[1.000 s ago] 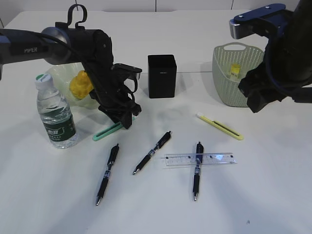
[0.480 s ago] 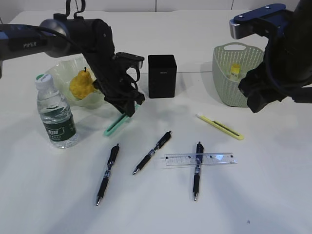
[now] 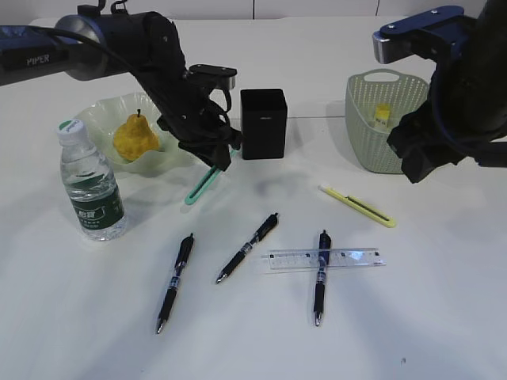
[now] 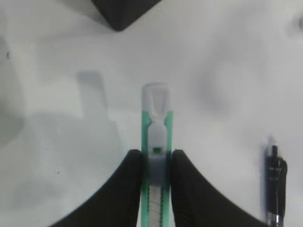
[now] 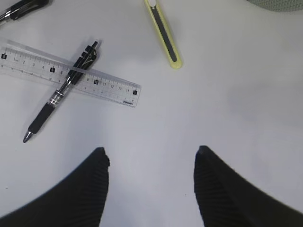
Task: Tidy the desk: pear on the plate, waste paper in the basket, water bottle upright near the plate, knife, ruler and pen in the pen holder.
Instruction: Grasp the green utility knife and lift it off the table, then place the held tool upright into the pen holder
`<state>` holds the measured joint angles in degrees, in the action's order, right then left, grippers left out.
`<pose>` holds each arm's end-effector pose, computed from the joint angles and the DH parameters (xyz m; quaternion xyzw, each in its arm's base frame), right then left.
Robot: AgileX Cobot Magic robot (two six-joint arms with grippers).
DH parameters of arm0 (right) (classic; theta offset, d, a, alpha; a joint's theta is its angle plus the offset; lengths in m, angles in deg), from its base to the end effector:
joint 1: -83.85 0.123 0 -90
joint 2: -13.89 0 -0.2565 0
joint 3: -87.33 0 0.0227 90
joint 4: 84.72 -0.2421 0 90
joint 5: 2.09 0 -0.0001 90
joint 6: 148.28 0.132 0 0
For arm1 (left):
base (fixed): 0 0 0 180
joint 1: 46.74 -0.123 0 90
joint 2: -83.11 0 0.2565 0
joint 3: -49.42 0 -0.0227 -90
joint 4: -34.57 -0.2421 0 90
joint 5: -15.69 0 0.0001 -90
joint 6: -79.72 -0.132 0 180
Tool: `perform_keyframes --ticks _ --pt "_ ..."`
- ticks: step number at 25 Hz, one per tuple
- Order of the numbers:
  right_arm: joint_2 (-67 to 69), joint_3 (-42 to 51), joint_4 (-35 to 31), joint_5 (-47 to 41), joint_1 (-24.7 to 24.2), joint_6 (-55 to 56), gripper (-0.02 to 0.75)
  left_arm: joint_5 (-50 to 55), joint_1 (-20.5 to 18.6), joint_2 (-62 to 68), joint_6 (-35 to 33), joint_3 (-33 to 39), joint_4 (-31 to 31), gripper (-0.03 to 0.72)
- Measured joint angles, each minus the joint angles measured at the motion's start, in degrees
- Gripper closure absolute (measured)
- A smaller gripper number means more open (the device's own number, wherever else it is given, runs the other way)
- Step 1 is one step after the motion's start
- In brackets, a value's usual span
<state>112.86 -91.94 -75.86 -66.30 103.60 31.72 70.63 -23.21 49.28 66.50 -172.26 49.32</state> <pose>0.3066 0.0906 0.2325 -0.1925 0.9685 -0.0485 0.1501 0.4477 -0.2250 0.1070 0.2566 0.9430 -0.1320 0.1659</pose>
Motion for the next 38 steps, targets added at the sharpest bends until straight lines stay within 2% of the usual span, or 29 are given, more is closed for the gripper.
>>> perform_keyframes --ticks 11,19,24,38 --pt "0.0 0.0 0.0 0.0 0.0 0.0 0.309 -10.3 0.0 -1.6 -3.5 0.0 7.4 0.552" --pt "0.0 0.0 0.0 0.0 0.0 0.0 0.309 -18.6 0.0 -2.1 -15.3 0.0 20.1 0.552" --pt "0.0 0.0 0.0 0.0 0.0 0.0 0.309 -22.1 0.0 -2.1 -20.0 0.0 21.3 0.552" --pt "0.0 0.0 0.0 -0.1 0.0 0.0 0.309 -32.5 0.0 -2.1 -22.8 0.0 21.7 0.552"
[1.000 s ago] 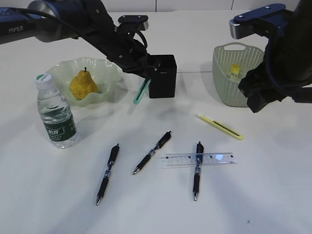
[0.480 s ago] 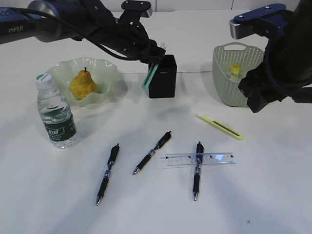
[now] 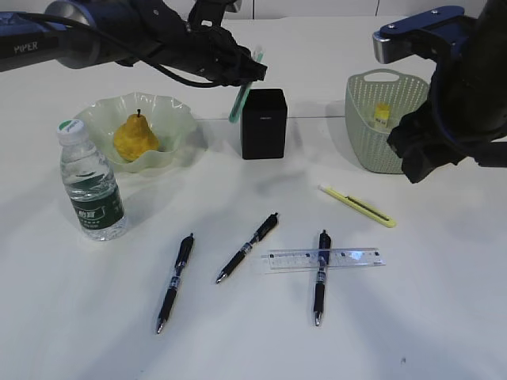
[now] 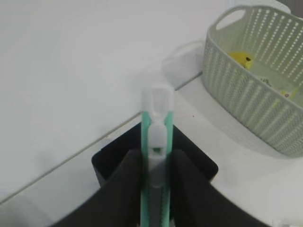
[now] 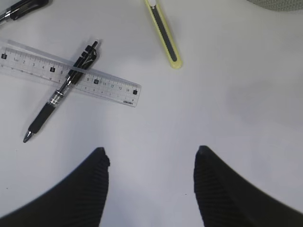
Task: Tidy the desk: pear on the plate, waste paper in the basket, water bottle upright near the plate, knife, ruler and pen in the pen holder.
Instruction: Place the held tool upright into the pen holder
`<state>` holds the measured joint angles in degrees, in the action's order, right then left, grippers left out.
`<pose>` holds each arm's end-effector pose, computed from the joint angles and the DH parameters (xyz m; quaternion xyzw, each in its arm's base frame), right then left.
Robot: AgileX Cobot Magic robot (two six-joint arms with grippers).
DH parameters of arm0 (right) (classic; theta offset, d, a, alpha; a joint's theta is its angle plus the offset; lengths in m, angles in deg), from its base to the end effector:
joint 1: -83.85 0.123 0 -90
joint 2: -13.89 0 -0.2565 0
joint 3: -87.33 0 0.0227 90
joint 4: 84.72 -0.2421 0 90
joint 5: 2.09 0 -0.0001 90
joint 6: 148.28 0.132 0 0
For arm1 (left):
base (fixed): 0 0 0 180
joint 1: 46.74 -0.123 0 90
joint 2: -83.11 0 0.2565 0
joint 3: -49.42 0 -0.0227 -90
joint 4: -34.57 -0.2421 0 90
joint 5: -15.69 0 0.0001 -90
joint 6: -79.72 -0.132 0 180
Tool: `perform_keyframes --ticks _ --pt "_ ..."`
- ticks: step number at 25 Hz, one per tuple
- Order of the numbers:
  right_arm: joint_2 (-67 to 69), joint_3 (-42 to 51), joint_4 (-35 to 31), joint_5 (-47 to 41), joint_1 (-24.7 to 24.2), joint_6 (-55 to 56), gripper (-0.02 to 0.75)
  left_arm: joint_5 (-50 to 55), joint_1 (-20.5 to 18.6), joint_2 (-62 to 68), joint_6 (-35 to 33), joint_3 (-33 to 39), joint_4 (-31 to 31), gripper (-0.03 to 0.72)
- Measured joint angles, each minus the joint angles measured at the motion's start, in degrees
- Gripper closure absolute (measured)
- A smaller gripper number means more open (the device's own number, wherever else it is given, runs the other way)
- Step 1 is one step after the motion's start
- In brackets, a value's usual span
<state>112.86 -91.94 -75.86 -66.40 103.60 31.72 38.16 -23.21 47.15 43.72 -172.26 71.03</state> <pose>0.3064 0.0905 0.2324 -0.1925 0.9687 -0.0487 0.1492 0.5009 -0.2509 0.1782 0.2436 0.8305 -0.1907 0.4633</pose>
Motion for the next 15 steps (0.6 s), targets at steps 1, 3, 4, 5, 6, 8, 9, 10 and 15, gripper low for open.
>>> perform_keyframes --ticks 1,3,4,5,6,8,9,10,15 --pt "0.0 0.0 0.0 0.0 0.0 0.0 0.309 -0.9 0.0 0.0 0.0 0.0 0.0 0.552" --pt "0.0 0.0 0.0 0.0 0.0 0.0 0.309 -2.6 0.0 0.0 0.0 0.0 0.1 0.552" --pt "0.0 0.0 0.0 0.0 0.0 0.0 0.309 -3.4 0.0 0.0 0.0 0.0 0.1 0.552" --pt "0.0 0.0 0.0 0.1 0.0 0.0 0.309 -4.1 0.0 0.0 0.0 0.0 0.2 0.552" --pt "0.0 0.0 0.0 0.1 0.0 0.0 0.309 -4.7 0.0 0.0 0.0 0.0 0.5 0.552" --pt "0.0 0.0 0.0 0.1 0.0 0.0 0.309 -5.8 0.0 0.0 0.0 0.0 1.5 0.556" --pt "0.0 0.0 0.0 0.1 0.0 0.0 0.309 -6.3 0.0 0.0 0.0 0.0 2.0 0.56" --pt "0.0 0.0 0.0 0.1 0.0 0.0 0.309 -7.2 0.0 0.0 0.0 0.0 2.7 0.565" --pt "0.0 0.0 0.0 0.1 0.0 0.0 0.309 -10.3 0.0 0.0 -0.1 0.0 4.7 0.577"
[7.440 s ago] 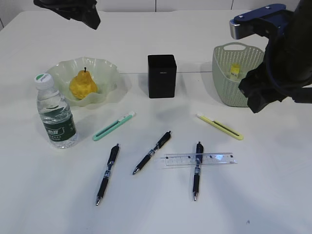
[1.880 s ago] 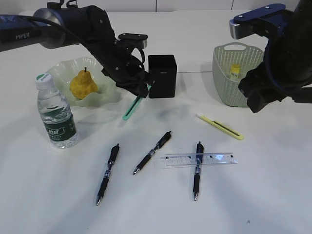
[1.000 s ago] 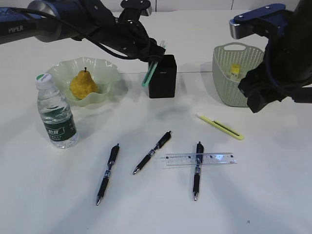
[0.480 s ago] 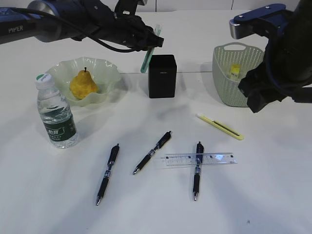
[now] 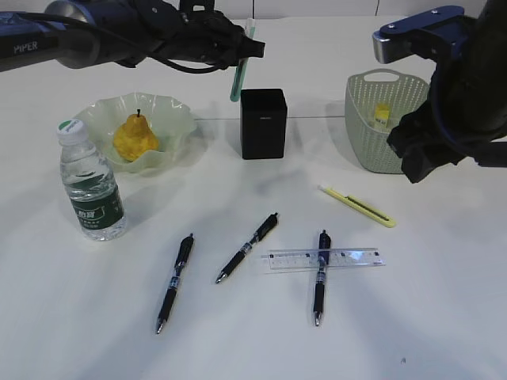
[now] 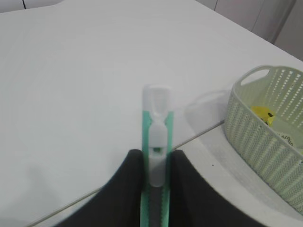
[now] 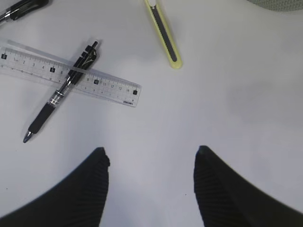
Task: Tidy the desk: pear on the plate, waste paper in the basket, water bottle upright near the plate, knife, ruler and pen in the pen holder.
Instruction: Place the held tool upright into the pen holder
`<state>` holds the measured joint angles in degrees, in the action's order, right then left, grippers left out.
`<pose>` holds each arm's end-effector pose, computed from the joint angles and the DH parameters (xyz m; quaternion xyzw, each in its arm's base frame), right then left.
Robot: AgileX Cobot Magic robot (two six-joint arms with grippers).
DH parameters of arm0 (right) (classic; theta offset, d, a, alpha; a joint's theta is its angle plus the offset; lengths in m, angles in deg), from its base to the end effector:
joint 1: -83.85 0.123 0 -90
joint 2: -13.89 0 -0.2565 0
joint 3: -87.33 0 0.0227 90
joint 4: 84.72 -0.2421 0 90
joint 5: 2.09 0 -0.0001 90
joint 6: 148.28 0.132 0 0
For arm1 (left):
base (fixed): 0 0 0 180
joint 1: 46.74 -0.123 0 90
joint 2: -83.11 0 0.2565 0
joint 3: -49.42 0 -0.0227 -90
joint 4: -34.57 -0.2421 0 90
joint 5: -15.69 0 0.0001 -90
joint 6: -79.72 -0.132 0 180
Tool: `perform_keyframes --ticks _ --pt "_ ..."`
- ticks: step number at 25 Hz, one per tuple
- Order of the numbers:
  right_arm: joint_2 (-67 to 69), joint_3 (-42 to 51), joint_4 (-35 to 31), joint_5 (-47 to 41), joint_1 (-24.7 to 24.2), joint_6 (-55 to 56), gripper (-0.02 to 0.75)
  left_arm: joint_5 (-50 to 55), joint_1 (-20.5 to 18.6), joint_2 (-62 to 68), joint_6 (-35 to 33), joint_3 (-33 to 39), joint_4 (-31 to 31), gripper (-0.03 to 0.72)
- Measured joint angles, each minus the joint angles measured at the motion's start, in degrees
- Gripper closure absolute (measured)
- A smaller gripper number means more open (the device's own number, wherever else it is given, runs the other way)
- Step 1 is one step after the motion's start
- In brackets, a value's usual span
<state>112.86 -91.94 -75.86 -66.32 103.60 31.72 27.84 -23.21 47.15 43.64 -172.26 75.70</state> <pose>0.3066 0.0906 0.2325 -0.1925 0.9686 -0.0486 0.1499 0.5157 -0.2446 0.1958 0.1755 0.8070 -0.1911 0.5305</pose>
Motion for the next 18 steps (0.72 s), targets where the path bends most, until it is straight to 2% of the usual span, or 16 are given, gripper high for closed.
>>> perform_keyframes --ticks 9,18 --pt "0.0 0.0 0.0 0.1 0.0 0.0 0.309 -2.6 0.0 0.0 0.0 0.0 2.0 0.577" --pt "0.0 0.0 0.0 0.1 0.0 0.0 0.309 -5.9 0.2 0.3 0.0 0.0 6.8 0.578"
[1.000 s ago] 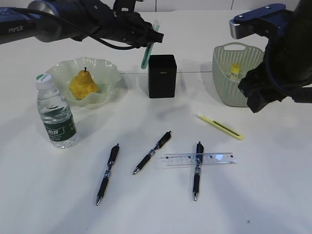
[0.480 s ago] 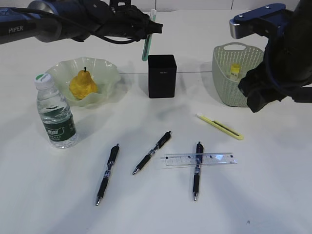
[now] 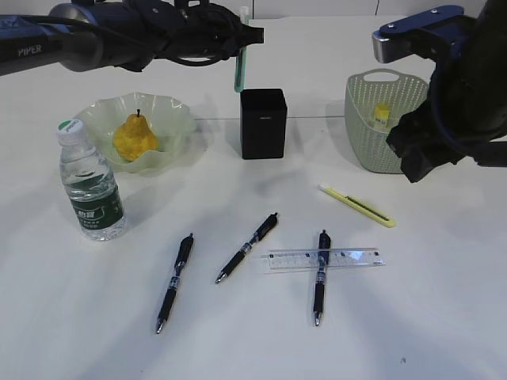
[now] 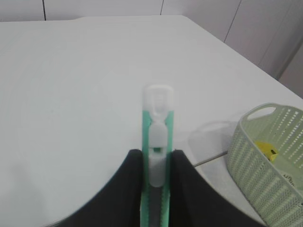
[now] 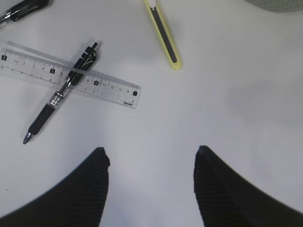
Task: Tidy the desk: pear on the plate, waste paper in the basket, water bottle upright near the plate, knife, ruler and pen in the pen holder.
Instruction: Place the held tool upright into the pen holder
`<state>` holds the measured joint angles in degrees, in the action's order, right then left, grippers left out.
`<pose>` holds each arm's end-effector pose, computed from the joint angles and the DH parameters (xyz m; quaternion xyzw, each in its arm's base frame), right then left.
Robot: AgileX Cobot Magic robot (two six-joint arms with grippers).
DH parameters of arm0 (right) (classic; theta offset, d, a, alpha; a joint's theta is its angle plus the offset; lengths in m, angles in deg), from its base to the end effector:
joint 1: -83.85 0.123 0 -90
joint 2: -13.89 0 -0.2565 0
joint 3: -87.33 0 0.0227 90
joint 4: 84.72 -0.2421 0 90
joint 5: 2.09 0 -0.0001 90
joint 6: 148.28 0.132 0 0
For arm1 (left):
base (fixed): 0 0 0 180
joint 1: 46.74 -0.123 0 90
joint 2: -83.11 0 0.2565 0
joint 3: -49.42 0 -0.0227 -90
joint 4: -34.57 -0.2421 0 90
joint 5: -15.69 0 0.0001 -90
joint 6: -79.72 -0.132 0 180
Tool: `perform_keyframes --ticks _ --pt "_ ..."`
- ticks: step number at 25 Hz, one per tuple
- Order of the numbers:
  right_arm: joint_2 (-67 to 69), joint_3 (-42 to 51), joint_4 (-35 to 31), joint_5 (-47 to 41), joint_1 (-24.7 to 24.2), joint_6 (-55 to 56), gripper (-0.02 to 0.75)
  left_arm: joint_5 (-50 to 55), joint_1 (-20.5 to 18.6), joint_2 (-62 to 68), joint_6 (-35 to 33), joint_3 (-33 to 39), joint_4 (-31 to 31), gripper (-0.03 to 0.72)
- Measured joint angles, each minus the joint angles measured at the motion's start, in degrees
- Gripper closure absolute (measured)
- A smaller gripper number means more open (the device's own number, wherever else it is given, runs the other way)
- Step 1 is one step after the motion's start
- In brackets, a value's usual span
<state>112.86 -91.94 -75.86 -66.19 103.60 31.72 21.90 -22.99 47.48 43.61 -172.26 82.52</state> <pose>0.3068 0.0907 0.2326 -0.1925 0.9684 -0.0484 0.1510 0.5225 -0.2416 0.2032 0.1082 0.7955 -0.2119 0.5573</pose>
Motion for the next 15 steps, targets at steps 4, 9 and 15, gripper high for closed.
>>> perform_keyframes --ticks 4,9,15 --pt "0.3 0.0 0.0 0.1 0.0 0.0 0.309 -0.7 0.1 0.6 0.0 0.0 0.6 0.578" --pt "0.3 0.0 0.0 0.1 0.0 0.0 0.309 -0.9 0.1 0.6 0.0 0.0 1.1 0.581" --pt "0.3 0.0 0.0 0.3 0.0 0.0 0.309 -0.9 0.1 0.6 0.0 0.0 1.3 0.59"
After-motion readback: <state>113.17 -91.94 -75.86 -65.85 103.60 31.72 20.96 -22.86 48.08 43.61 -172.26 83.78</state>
